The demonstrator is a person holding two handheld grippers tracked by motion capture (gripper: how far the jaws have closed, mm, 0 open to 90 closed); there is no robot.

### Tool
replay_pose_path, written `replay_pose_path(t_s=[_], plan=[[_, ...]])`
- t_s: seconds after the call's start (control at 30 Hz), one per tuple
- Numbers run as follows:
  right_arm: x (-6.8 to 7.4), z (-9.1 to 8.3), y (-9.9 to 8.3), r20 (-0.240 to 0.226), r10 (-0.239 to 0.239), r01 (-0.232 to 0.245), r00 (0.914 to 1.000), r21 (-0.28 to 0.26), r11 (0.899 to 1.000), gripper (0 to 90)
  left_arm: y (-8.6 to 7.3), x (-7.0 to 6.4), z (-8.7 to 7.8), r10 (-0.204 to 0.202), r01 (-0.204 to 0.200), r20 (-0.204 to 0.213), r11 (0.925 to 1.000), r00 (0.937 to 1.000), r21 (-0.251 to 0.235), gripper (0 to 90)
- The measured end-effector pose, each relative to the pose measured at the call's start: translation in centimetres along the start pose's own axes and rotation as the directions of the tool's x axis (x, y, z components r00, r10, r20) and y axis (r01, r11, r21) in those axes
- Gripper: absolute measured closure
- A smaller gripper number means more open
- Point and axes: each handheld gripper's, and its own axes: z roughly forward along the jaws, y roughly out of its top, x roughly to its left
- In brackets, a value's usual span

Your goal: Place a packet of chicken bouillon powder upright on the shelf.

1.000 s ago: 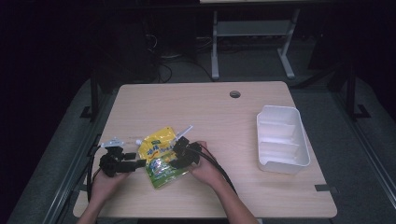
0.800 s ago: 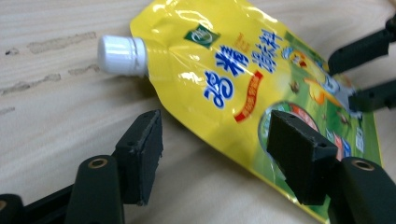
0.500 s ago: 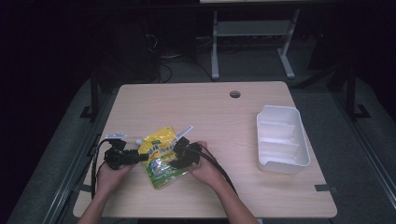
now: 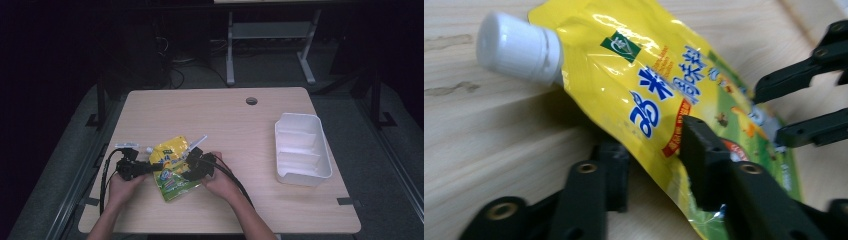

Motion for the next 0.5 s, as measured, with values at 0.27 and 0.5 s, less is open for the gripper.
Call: replay_pose_path(t_s=[0.27, 0.5], plan=[[-0.1, -0.1, -0.1, -0.014, -0.017, 0.016, 0.9998, -0.005, 1.0, 55.5, 0.1, 0.0, -0.5, -0.004, 0.006, 0.057, 0.9995, 0.9984, -0.031, 85.4], [-0.4, -1.7, -0.1, -0.017, 0.014, -0.015, 0.9998, -0.057, 0.998, 39.8, 0.3, -0.6, -1.8, 0.026, -0.018, 0.106, 0.997, 0.994, -0.076, 89.4]])
